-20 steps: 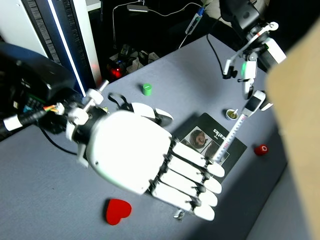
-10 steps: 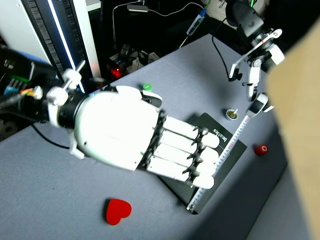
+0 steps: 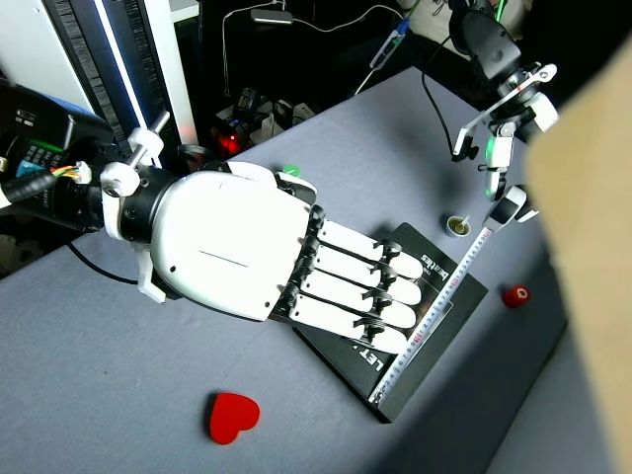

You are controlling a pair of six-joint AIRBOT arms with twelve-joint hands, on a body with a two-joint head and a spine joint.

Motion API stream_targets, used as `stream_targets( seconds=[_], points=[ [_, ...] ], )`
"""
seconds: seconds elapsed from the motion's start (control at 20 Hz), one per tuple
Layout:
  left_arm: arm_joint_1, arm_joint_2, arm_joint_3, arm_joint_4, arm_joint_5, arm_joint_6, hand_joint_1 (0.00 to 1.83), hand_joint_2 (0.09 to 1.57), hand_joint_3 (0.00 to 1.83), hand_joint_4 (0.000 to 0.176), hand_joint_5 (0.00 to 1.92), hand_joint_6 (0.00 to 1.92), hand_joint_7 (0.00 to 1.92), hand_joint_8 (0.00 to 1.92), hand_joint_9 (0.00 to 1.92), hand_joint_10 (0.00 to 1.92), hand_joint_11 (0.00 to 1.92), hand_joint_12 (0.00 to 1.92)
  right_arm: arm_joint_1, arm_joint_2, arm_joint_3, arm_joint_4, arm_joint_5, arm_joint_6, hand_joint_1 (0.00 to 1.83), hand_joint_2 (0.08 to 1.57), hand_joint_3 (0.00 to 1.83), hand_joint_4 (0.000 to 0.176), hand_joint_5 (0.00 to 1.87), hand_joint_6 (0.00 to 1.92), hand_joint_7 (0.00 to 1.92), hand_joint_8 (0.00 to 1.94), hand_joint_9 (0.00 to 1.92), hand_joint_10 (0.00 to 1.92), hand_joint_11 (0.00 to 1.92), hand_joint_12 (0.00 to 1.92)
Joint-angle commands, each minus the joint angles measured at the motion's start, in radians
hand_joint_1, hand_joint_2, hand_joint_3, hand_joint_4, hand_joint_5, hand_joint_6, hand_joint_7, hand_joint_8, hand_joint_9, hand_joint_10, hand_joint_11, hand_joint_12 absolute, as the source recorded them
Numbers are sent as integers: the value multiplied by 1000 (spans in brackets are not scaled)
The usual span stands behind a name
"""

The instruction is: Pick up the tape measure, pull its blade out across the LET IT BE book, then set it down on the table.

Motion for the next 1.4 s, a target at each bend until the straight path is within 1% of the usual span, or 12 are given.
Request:
stream_targets(
  seconds=[0.0,0.2,0.35,0.4,0.45,0.55,0.85,1.15,1.35],
  points=[
    [2,1,13,31,-97,-12,1379,1098,0,0,1073,658,974,948,914,1282,887,1024,5,6,-2,-33,97,5,196,974,0,9,4,1,4,1,0,0,0,317],
    [25,-12,30,43,-97,-19,1379,1098,0,0,1064,669,972,958,919,1271,883,1018,4,6,-3,-34,100,4,193,985,3,8,18,4,15,3,0,0,0,346],
    [50,-24,48,61,-98,-42,1377,1103,0,0,1058,679,952,981,914,1288,880,1016,1,6,-3,-41,105,4,190,993,4,7,31,4,29,3,3,1,0,389],
    [52,-27,52,67,-98,-47,1375,1090,0,0,1108,585,990,934,944,1272,879,1017,1,6,-3,-42,107,4,181,998,5,7,29,2,29,2,4,1,0,399],
    [55,-33,57,73,-98,-49,1377,1097,4,0,1065,669,967,957,926,1276,879,1012,0,5,-3,-45,109,4,177,1003,7,6,28,2,30,2,4,1,0,403],
    [58,-40,60,78,-98,-50,1377,1104,0,0,1045,706,955,974,916,1287,884,1009,-1,5,-3,-45,109,5,174,1011,10,5,28,2,30,2,5,1,0,402],
    [59,-53,63,104,-98,-51,1376,1106,0,0,1051,703,943,992,908,1294,899,1008,-7,5,-3,-57,117,5,146,1031,14,4,34,2,39,3,8,1,0,402],
    [61,-52,68,103,-102,-51,1376,1107,0,0,1054,695,935,1011,907,1293,896,1004,-9,5,-3,-63,120,6,131,1047,13,1,34,1,43,2,6,0,0,386],
    [61,-49,66,102,-106,-51,1375,1111,0,0,1058,689,922,1038,891,1308,882,1014,-14,4,-3,-70,126,6,127,1050,9,0,34,1,49,3,16,3,0,420]
  ],
)
